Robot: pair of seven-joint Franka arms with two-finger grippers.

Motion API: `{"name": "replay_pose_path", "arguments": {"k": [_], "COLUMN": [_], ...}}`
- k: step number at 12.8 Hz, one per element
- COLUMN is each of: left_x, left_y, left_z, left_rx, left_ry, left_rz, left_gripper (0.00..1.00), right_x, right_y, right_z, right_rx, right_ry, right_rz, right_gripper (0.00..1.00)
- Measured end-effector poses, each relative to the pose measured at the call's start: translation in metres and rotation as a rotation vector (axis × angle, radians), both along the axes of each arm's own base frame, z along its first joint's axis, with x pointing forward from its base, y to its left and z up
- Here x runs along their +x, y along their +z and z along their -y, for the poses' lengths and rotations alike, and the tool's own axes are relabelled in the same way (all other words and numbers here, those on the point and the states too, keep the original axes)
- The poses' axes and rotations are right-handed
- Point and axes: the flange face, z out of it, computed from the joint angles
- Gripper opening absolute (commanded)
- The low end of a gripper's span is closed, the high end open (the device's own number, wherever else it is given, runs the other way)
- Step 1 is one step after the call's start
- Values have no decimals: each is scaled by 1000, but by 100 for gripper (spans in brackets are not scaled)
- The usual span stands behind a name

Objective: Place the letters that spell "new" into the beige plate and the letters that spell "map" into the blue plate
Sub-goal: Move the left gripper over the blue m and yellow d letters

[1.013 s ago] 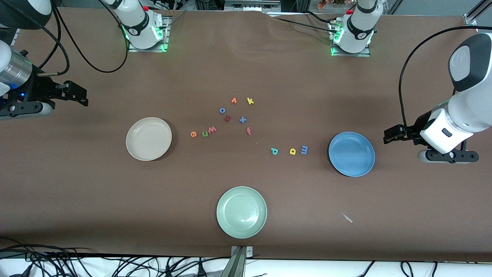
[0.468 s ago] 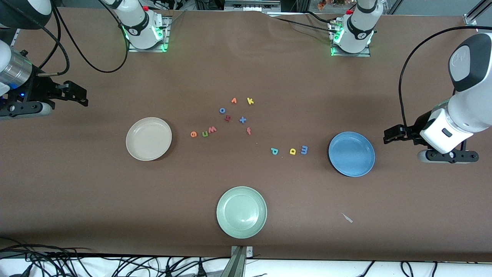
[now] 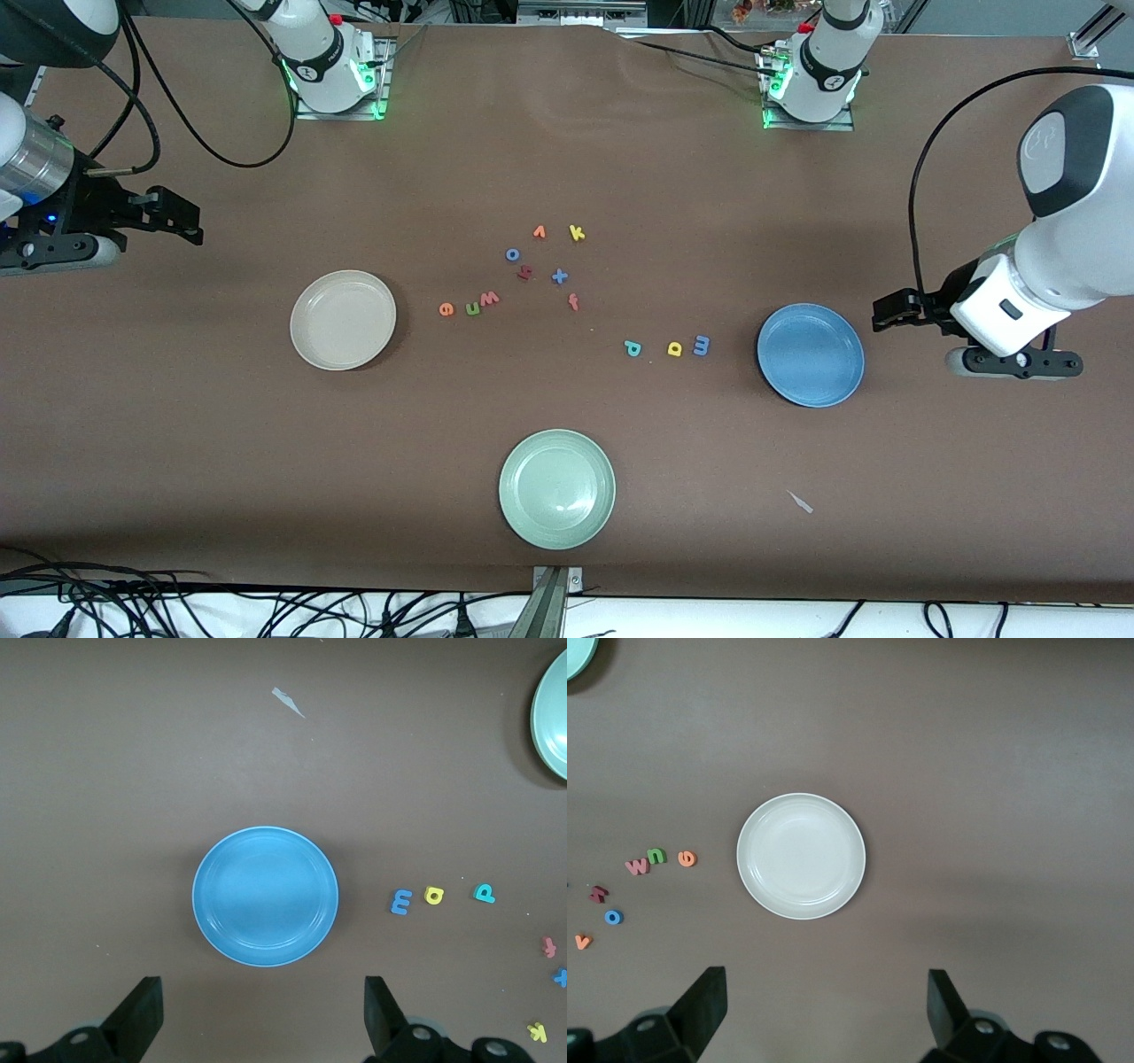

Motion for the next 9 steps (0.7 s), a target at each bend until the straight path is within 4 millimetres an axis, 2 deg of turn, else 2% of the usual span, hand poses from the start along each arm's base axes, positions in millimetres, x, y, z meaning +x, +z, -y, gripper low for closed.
{"name": "replay_pose_path", "arguments": {"k": [2,4,5,7,9], "left_x": [0,-1,-4,-14,-17], "left_y": [-3,-5,-5,-14,-50], "left_z": [3,24,44,99,146], "left_rx": [-1,-3,-6,-10,-5], "left_ry": [-10,-46,-78,-157,-173], "left_rz": [-4,-7,-8,-22,-50], "left_gripper": [100,100,100,100,100], "right_x": [0,0,0,0,0], "right_y": [0,0,0,0,0], "right_z": [0,-1,-1,0,0], "right_rx": [0,0,0,0,0], "right_ry": [0,1,1,0,0], "right_rz": [0,0,0,0,1], "right_gripper": [100,100,100,100,100]}}
